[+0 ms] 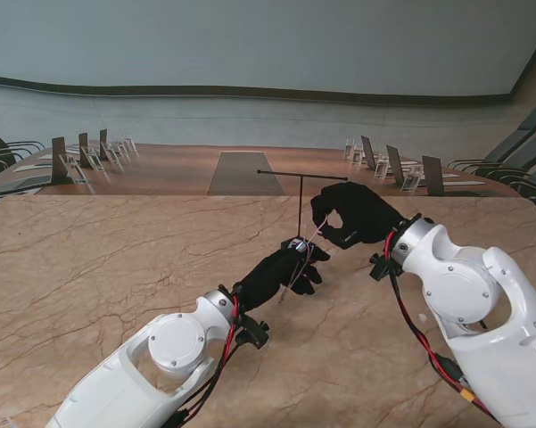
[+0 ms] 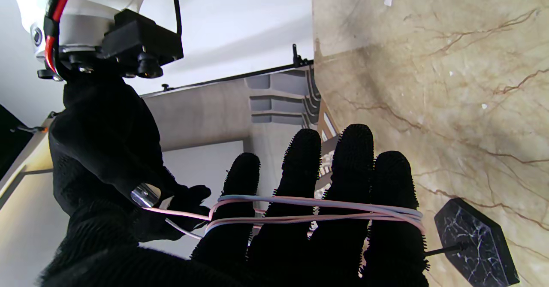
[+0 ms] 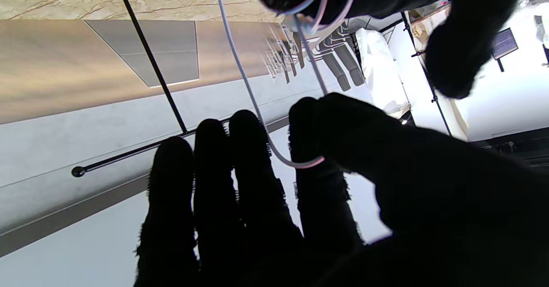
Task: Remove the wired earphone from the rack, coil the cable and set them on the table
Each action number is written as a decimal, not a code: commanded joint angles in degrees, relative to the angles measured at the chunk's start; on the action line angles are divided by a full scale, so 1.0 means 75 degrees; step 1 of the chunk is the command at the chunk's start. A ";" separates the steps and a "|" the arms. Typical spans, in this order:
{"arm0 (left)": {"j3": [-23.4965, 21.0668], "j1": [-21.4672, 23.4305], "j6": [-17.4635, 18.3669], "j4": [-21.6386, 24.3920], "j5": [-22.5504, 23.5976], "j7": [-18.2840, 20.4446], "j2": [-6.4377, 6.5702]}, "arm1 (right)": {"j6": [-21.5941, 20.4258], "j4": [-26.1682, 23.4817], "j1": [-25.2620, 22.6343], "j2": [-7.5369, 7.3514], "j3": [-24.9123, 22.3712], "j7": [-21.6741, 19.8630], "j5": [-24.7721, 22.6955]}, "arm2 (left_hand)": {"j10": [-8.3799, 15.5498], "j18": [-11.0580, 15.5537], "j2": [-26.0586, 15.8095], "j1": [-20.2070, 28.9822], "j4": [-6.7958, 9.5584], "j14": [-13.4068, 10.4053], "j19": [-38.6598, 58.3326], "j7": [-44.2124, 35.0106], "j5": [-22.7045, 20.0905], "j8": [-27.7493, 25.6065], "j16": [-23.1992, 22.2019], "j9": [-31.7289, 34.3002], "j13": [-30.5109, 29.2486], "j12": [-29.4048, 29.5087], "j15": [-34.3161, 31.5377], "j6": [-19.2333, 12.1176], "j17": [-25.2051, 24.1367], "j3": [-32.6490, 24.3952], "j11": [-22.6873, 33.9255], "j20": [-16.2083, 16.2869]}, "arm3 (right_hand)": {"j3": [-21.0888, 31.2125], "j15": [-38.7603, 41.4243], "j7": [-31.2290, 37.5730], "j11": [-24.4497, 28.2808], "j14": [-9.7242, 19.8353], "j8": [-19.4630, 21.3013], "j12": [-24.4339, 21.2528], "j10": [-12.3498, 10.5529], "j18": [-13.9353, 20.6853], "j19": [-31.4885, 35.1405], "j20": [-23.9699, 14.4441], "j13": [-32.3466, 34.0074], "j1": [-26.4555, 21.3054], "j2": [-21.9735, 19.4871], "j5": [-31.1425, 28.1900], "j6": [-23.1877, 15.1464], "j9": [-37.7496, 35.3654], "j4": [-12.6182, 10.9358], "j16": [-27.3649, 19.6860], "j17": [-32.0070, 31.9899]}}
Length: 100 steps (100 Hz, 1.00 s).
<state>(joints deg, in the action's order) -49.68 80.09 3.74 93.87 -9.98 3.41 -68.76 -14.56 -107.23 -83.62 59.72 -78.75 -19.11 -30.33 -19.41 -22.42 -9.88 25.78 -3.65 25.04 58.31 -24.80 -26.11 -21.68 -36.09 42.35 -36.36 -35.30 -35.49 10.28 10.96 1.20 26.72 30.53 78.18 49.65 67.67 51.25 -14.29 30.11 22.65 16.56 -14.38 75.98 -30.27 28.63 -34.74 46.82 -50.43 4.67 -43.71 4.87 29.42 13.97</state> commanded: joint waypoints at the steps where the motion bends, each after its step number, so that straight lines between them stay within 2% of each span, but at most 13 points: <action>1: 0.0008 -0.0005 -0.0058 -0.0045 0.0001 -0.0014 -0.0050 | -0.0080 -0.0191 -0.0085 -0.0020 -0.0008 -0.0086 0.0048 | 0.0197 -0.0195 -0.0097 -0.0177 0.0077 -0.0042 0.0120 0.0029 -0.0047 -0.0087 -0.0134 -0.0293 0.0137 -0.0089 -0.0100 -0.0218 -0.0107 0.0151 0.0049 0.0100 | 0.1177 -0.0302 0.1041 -0.0426 0.0396 0.0252 -0.0106 -0.0276 0.0265 0.0148 -0.0096 -0.0163 -0.0483 0.0182 -0.0662 -0.0654 0.0124 -0.0048 -0.0192 -0.0049; 11: 0.0022 -0.0049 -0.0057 -0.0073 -0.0001 -0.0038 -0.0065 | -0.0174 -0.0300 -0.0154 -0.0045 -0.0048 -0.0184 0.0067 | 0.0232 -0.0138 -0.0107 -0.0180 0.0077 -0.0095 0.0098 0.0042 -0.0016 -0.0093 -0.0185 -0.0374 0.0227 -0.0136 -0.0117 -0.0232 -0.0183 0.0148 0.0038 0.0091 | 0.1180 -0.0774 0.0986 -0.1341 0.0700 0.0264 -0.0302 -0.0895 0.0326 0.0041 -0.0043 -0.0234 -0.0481 0.0188 -0.0707 -0.0648 0.0291 -0.0047 -0.0414 -0.0041; 30: -0.0022 -0.0072 -0.0065 -0.0076 0.0047 -0.0091 -0.0073 | -0.0336 -0.0485 -0.0326 -0.0076 -0.0159 -0.0285 0.0084 | 0.0214 -0.0154 -0.0103 -0.0172 0.0078 -0.0081 0.0111 0.0044 -0.0012 -0.0105 -0.0250 -0.0378 0.0235 -0.0201 -0.0157 -0.0209 -0.0189 0.0145 0.0056 0.0093 | 0.1121 -0.1540 0.0882 -0.1959 0.1208 0.0289 -0.0460 -0.1469 0.0386 -0.0269 0.0104 -0.0455 -0.0439 0.0109 -0.0730 -0.0750 0.0567 -0.0067 -0.0756 -0.0116; 35: -0.0029 -0.0078 -0.0070 -0.0080 0.0060 -0.0093 -0.0072 | -0.0362 -0.0529 -0.0377 -0.0078 -0.0183 -0.0283 0.0088 | 0.0226 -0.0132 -0.0101 -0.0166 0.0079 -0.0091 0.0106 0.0050 -0.0005 -0.0104 -0.0260 -0.0402 0.0259 -0.0211 -0.0156 -0.0202 -0.0212 0.0140 0.0051 0.0092 | 0.1133 -0.1533 0.0867 -0.1946 0.1133 0.0304 -0.0451 -0.1324 0.0361 -0.0275 0.0107 -0.0369 -0.0452 0.0123 -0.0749 -0.0736 0.0488 -0.0076 -0.0756 -0.0102; 49: -0.0030 -0.0085 -0.0111 -0.0096 0.0092 -0.0117 -0.0077 | -0.0361 -0.0697 -0.0542 -0.0087 -0.0251 -0.0330 0.0152 | 0.0269 -0.0064 -0.0107 -0.0185 0.0076 -0.0122 0.0050 0.0088 0.0051 -0.0093 -0.0266 -0.0522 0.0390 -0.0211 -0.0099 -0.0222 -0.0305 0.0150 -0.0015 0.0067 | 0.0977 -0.1142 0.0821 -0.1501 0.0802 0.0352 -0.0250 -0.0576 0.0274 -0.0202 0.0066 -0.0143 -0.0506 -0.0036 -0.0631 -0.0638 0.0154 -0.0033 -0.0574 0.0019; 61: -0.0024 -0.0090 -0.0109 -0.0116 0.0092 -0.0162 -0.0094 | -0.0401 -0.0836 -0.0701 -0.0083 -0.0317 -0.0295 0.0127 | 0.0288 -0.0027 -0.0098 -0.0181 0.0076 -0.0136 -0.0002 0.0123 0.0084 -0.0077 -0.0259 -0.0586 0.0478 -0.0179 -0.0047 -0.0238 -0.0354 0.0147 -0.0090 0.0038 | 0.0741 -0.0075 0.0885 -0.0455 -0.0056 0.0286 0.0020 0.0114 0.0068 0.0156 -0.0112 0.0262 -0.0536 -0.0266 -0.0403 -0.0658 -0.0354 -0.0068 -0.0058 0.0251; 68: -0.0010 -0.0106 -0.0085 -0.0152 0.0112 -0.0216 -0.0111 | -0.0405 -0.0913 -0.0784 -0.0090 -0.0344 -0.0325 0.0146 | 0.0296 -0.0005 -0.0096 -0.0177 0.0078 -0.0159 -0.0052 0.0134 0.0087 -0.0071 -0.0238 -0.0623 0.0551 -0.0147 0.0011 -0.0246 -0.0405 0.0145 -0.0142 0.0013 | 0.0608 0.0318 0.0884 0.0023 -0.0295 0.0226 0.0026 0.0365 -0.0054 0.0369 -0.0192 0.0424 -0.0517 -0.0386 -0.0315 -0.0683 -0.0539 -0.0101 0.0139 0.0358; 79: -0.0008 -0.0119 -0.0077 -0.0181 0.0122 -0.0239 -0.0120 | -0.0458 -0.1069 -0.0922 -0.0114 -0.0459 -0.0414 0.0062 | 0.0296 0.0038 -0.0087 -0.0169 0.0079 -0.0165 -0.0105 0.0132 0.0074 -0.0072 -0.0218 -0.0630 0.0584 -0.0113 0.0057 -0.0243 -0.0434 0.0140 -0.0179 -0.0019 | 0.0496 0.0852 0.0886 0.0668 -0.0563 0.0159 0.0218 0.0582 -0.0239 0.0773 -0.0344 0.0813 -0.0352 -0.0545 -0.0200 -0.0899 -0.0821 -0.0160 0.0400 0.0632; 84: -0.0009 -0.0123 -0.0069 -0.0192 0.0133 -0.0262 -0.0125 | -0.0554 -0.1123 -0.0978 -0.0119 -0.0533 -0.0394 -0.0078 | 0.0305 0.0038 -0.0093 -0.0173 0.0078 -0.0176 -0.0112 0.0136 0.0080 -0.0070 -0.0216 -0.0628 0.0583 -0.0101 0.0062 -0.0244 -0.0441 0.0143 -0.0189 -0.0024 | 0.0551 0.1101 0.0923 0.0970 -0.0573 0.0152 0.0416 0.0563 -0.0231 0.0973 -0.0424 0.0959 -0.0174 -0.0546 -0.0163 -0.1085 -0.0889 -0.0188 0.0521 0.0763; 92: -0.0006 -0.0137 -0.0052 -0.0214 0.0140 -0.0271 -0.0129 | -0.0705 -0.1199 -0.1056 -0.0122 -0.0632 -0.0347 -0.0257 | 0.0314 0.0055 -0.0098 -0.0177 0.0077 -0.0185 -0.0120 0.0141 0.0089 -0.0067 -0.0218 -0.0624 0.0598 -0.0088 0.0064 -0.0246 -0.0459 0.0144 -0.0194 -0.0032 | 0.0644 0.1221 0.0985 0.1180 -0.0468 0.0118 0.0649 0.0513 -0.0106 0.1025 -0.0432 0.0828 0.0004 -0.0528 -0.0140 -0.1270 -0.0648 -0.0213 0.0593 0.0711; 100: 0.0001 -0.0147 -0.0037 -0.0232 0.0141 -0.0281 -0.0134 | -0.0841 -0.1255 -0.1087 -0.0122 -0.0695 -0.0303 -0.0393 | 0.0324 0.0052 -0.0091 -0.0174 0.0078 -0.0174 -0.0119 0.0137 0.0079 -0.0068 -0.0225 -0.0611 0.0587 -0.0083 0.0055 -0.0234 -0.0455 0.0144 -0.0186 -0.0036 | 0.0748 0.1295 0.0992 0.1421 -0.0145 0.0102 0.0946 0.0381 0.0292 0.0897 -0.0407 0.0097 0.0199 -0.0472 -0.0207 -0.1527 0.0337 -0.0238 0.0683 0.0267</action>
<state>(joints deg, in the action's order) -49.69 78.84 3.45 92.54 -8.92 1.42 -69.51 -20.45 -115.53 -91.43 58.90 -83.89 -21.85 -33.65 -18.72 -20.36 -9.88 25.56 -3.65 24.51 57.77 -24.80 -26.12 -21.69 -37.41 39.30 -32.69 -36.14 -35.50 10.27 8.24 1.20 26.10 30.52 78.05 57.29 67.63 59.67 -16.72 29.82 27.94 18.14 -15.70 80.94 -32.37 32.62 -33.00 45.62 -50.37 3.61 -46.01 4.82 33.33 17.93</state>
